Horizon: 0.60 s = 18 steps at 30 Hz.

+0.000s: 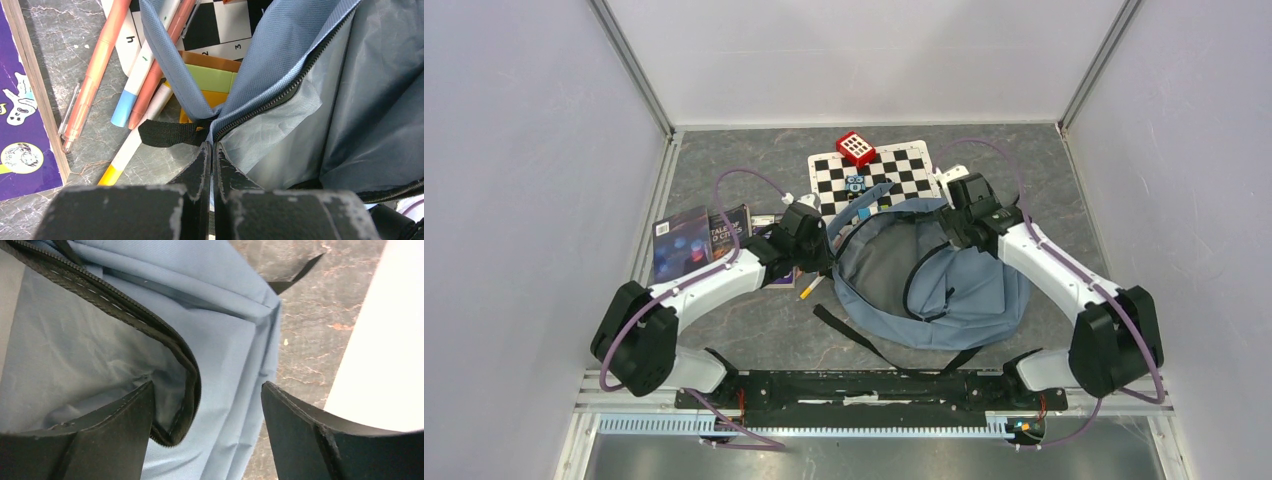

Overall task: Pack the student bag
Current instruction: Adjust the student bag at the center of the board.

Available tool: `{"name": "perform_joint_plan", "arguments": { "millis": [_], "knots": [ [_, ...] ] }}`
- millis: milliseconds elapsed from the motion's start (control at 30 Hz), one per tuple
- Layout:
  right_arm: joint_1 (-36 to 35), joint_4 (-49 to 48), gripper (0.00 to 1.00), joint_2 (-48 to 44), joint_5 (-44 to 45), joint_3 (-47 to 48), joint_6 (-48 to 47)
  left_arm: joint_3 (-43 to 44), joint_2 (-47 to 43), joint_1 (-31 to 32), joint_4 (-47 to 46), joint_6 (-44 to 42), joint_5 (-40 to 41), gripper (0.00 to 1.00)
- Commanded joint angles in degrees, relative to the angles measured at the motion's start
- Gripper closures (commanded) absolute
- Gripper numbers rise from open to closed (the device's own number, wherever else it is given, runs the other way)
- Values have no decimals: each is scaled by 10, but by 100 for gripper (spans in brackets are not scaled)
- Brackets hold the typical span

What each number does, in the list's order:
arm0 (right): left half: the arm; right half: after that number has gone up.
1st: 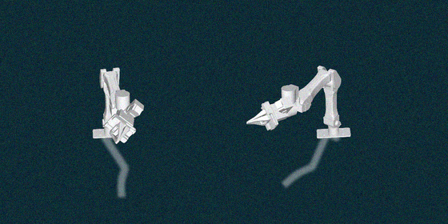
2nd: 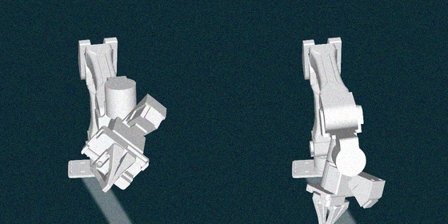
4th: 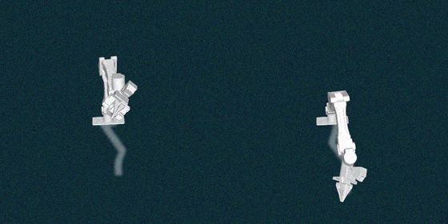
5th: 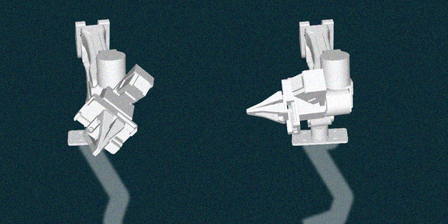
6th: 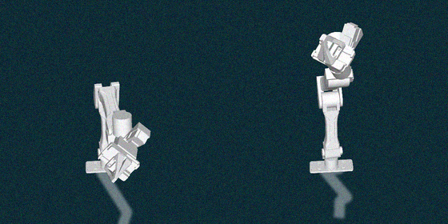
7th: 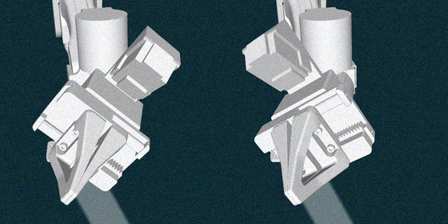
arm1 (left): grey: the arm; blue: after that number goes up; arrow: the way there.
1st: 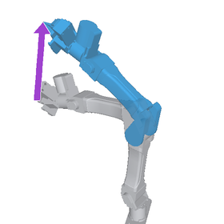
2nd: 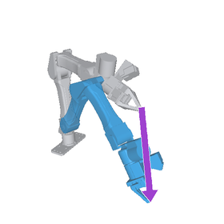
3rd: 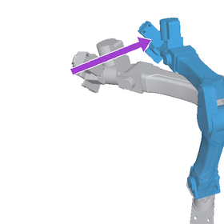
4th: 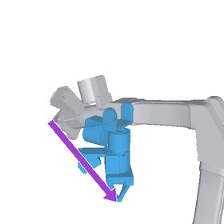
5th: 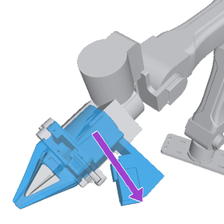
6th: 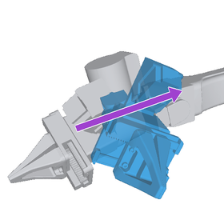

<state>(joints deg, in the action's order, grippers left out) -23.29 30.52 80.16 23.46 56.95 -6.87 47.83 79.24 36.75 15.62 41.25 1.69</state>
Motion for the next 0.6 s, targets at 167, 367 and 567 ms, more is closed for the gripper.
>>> {"name": "perform_joint_plan", "arguments": {
  "millis": [167, 367, 567],
  "knots": [
    [7, 43, 6, -98, 76, 27, 24, 23, -8, -4, 15, -34, 7, 98],
    [10, 70, 2, -126, 96, 43, 33, 34, -12, -4, 34, -58, 17, 98],
    [9, 100, 2, -137, 76, 139, 47, 36, -14, -4, 35, -61, 17, 98]
  ]
}}
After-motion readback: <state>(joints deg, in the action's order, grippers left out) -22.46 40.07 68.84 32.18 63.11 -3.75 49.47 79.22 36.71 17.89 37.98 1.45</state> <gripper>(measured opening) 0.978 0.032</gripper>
